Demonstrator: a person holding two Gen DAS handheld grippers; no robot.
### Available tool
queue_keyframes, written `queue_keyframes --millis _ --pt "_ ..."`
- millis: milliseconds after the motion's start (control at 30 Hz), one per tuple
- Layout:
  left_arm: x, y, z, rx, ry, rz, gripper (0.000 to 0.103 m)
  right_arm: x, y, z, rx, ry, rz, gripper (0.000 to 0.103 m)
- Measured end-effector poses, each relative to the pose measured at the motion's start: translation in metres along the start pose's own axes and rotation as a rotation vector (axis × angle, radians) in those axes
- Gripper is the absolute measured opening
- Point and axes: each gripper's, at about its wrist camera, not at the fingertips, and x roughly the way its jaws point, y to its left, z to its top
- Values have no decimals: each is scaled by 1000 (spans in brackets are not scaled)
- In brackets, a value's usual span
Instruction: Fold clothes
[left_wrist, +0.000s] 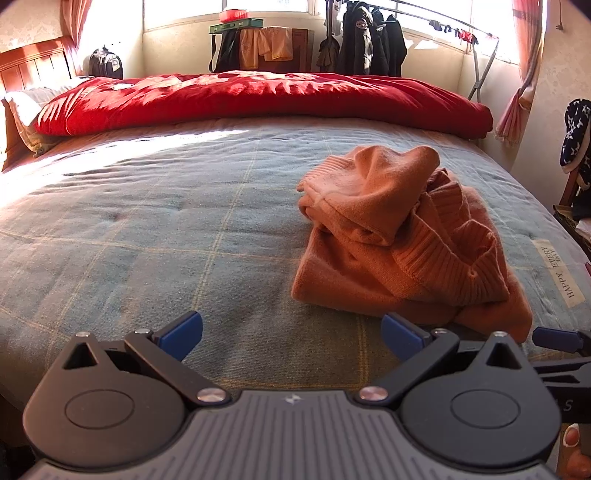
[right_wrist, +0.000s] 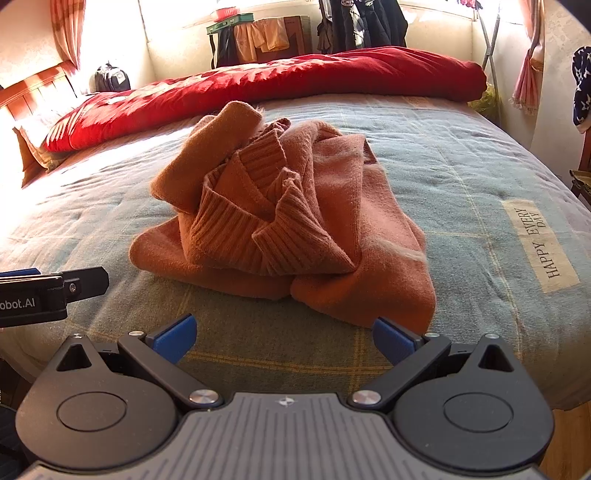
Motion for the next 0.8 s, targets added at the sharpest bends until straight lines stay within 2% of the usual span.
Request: queue_keyframes --millis 200,800 --pt "3 -1 -2 10 -16 -2 102 -2 -1 -1 4 -15 1 103" --pt "-2 -9 0 27 6 -17 102 -12 -1 2 3 -25 -3 103"
